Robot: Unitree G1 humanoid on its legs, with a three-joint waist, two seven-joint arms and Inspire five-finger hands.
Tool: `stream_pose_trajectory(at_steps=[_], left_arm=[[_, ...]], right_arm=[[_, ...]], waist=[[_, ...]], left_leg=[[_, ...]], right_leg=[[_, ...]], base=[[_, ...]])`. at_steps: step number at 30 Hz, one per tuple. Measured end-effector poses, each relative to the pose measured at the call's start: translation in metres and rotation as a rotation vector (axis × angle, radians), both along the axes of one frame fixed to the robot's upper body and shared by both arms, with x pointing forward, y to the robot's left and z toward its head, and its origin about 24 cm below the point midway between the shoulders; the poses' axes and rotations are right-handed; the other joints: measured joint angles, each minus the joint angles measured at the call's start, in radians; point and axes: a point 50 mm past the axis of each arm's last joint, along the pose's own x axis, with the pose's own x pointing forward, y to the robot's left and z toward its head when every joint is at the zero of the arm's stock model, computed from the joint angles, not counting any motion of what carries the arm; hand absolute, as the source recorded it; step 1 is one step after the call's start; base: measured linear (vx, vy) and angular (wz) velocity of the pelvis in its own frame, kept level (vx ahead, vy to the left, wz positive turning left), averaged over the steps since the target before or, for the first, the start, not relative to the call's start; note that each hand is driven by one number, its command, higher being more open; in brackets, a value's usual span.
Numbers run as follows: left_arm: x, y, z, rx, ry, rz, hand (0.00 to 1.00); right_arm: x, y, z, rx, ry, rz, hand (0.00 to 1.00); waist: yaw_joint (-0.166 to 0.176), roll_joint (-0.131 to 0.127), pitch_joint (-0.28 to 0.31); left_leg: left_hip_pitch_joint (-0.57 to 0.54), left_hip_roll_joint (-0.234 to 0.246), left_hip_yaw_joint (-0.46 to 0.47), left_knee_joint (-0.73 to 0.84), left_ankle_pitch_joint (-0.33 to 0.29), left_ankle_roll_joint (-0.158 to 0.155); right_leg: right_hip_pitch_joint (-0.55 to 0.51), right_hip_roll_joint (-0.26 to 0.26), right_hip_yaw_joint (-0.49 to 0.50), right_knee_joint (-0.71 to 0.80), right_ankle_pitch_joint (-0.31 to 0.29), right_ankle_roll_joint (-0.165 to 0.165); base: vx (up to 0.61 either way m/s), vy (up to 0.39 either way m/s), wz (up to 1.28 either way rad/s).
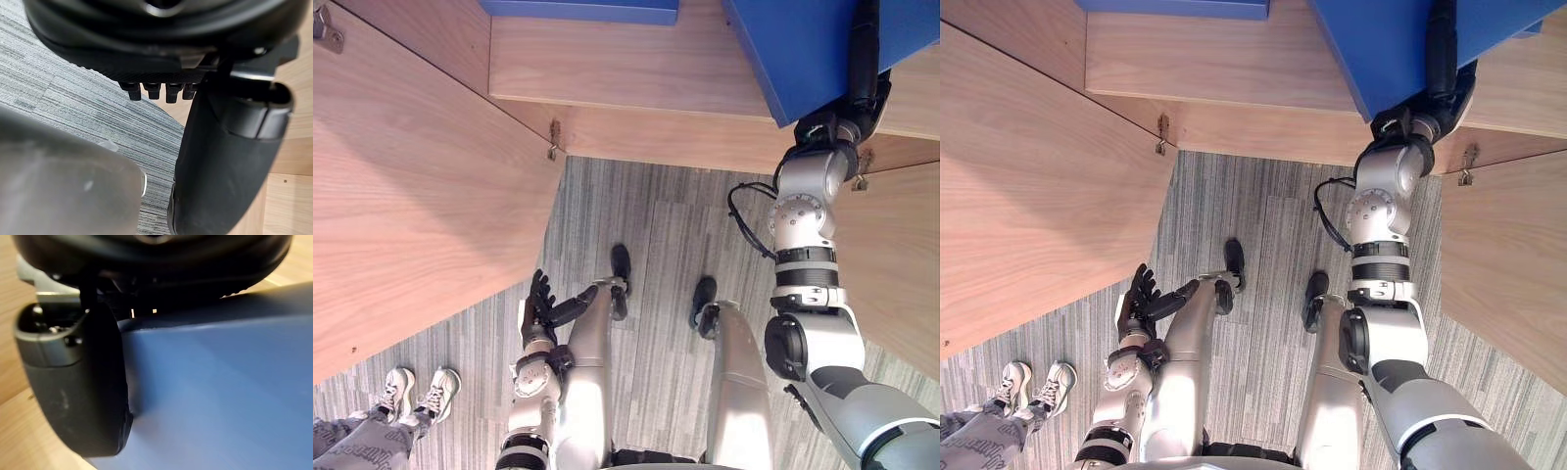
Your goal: Walk over to the cabinet, pick up the folder, carry it to the office cabinet, place the folder inside the office cabinet, then close the office cabinet door
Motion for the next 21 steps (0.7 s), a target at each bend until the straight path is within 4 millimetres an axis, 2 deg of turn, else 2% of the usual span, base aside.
stream_pose_trajectory(at_steps=[4,6,16,19,21], left_arm=[[0.000,-0.005,0.000,-0.020,0.000,-0.001,1.00],[0.001,-0.008,0.000,-0.021,0.001,-0.014,1.00],[0.004,-0.014,-0.004,-0.045,0.019,-0.021,1.00],[0.004,-0.014,-0.004,-0.045,0.022,-0.021,1.00],[0.004,-0.014,-0.006,-0.045,0.028,-0.022,1.00]], right_arm=[[0.000,0.010,0.019,-0.019,-0.051,0.030,1.00],[0.001,0.016,0.022,-0.044,-0.062,0.052,1.00],[0.009,0.057,0.019,-0.239,-0.095,0.245,1.00],[0.011,0.062,0.016,-0.300,-0.093,0.275,1.00],[0.016,0.061,0.008,-0.307,-0.054,0.287,1.00]], waist=[[-0.002,0.000,-0.002],[-0.004,0.000,-0.004],[-0.032,-0.001,-0.009],[-0.032,-0.001,-0.011],[-0.032,-0.001,-0.011]], left_leg=[[0.043,-0.002,0.004,-0.026,0.000,0.000],[0.062,-0.003,0.009,-0.042,0.001,-0.001],[0.117,0.001,0.025,-0.091,0.008,-0.004],[0.118,0.001,0.025,-0.092,0.008,-0.004],[0.125,0.001,0.026,-0.092,0.007,-0.004]], right_leg=[[0.045,-0.001,-0.007,-0.033,0.001,0.000],[0.064,-0.001,-0.007,-0.050,0.004,-0.001],[0.126,0.006,-0.016,-0.127,0.029,0.003],[0.127,0.005,-0.016,-0.127,0.029,0.003],[0.133,0.005,-0.016,-0.127,0.030,0.003]], base=[[0.02,-0.031,0.03],[0.03,-0.047,-0.01],[0.02,-0.020,-0.03],[0.00,0.000,0.00],[0.00,0.000,0.00]])
